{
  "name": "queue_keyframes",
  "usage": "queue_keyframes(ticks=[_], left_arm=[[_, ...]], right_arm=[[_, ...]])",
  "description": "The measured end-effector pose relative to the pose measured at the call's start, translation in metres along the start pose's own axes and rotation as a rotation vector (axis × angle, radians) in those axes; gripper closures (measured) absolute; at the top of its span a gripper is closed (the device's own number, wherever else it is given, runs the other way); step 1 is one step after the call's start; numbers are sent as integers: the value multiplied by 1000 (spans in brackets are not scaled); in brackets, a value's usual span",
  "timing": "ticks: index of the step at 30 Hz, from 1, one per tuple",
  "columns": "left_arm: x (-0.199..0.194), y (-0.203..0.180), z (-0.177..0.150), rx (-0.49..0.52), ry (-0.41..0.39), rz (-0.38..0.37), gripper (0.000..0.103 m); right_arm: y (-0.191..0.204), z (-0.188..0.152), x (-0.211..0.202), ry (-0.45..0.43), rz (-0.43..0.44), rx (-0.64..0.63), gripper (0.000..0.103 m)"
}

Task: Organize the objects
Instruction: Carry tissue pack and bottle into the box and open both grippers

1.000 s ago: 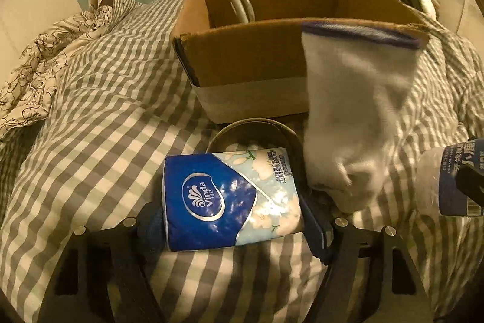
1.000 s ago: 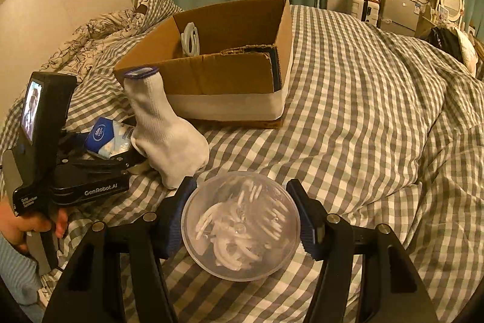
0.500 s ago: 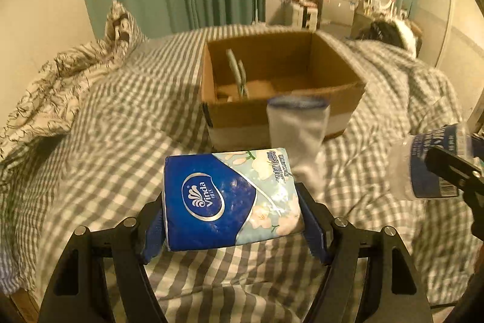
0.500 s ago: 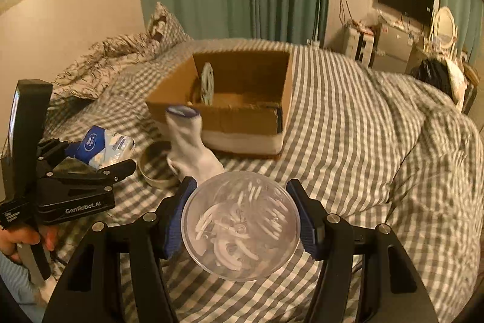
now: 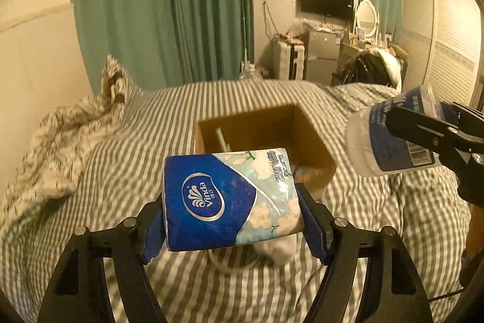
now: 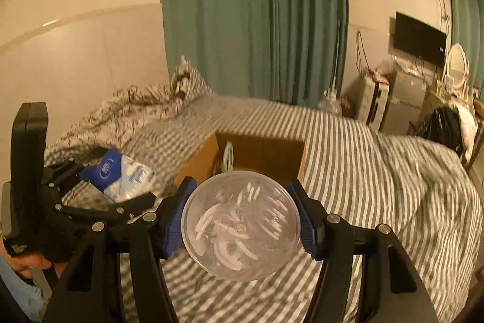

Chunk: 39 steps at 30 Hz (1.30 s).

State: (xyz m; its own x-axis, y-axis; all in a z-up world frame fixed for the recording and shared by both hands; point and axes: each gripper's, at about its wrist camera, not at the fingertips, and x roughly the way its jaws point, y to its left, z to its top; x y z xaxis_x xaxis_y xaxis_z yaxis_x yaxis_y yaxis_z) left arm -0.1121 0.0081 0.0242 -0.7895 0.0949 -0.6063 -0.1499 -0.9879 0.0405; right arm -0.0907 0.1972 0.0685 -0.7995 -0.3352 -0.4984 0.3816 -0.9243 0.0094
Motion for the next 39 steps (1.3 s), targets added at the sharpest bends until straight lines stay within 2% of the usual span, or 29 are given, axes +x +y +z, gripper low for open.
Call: queue_keyframes(ticks=[7, 16, 23, 29, 39], left_arm=[[31, -4, 48, 9, -26, -29, 26], [109, -2, 81, 13, 31, -19, 26], [160, 1, 79, 21, 85, -11, 26], [195, 3, 65, 29, 144, -8, 26], [221, 8, 51, 9, 195, -43, 25]], right_arm=[[-19, 41, 27, -34, 0, -7, 42], [-50, 69, 95, -9, 0, 46, 43], [-63, 68, 152, 45, 20, 63, 43], [-74, 52, 193, 107, 24, 86, 43], [-89, 31, 231, 171, 67, 125, 43]])
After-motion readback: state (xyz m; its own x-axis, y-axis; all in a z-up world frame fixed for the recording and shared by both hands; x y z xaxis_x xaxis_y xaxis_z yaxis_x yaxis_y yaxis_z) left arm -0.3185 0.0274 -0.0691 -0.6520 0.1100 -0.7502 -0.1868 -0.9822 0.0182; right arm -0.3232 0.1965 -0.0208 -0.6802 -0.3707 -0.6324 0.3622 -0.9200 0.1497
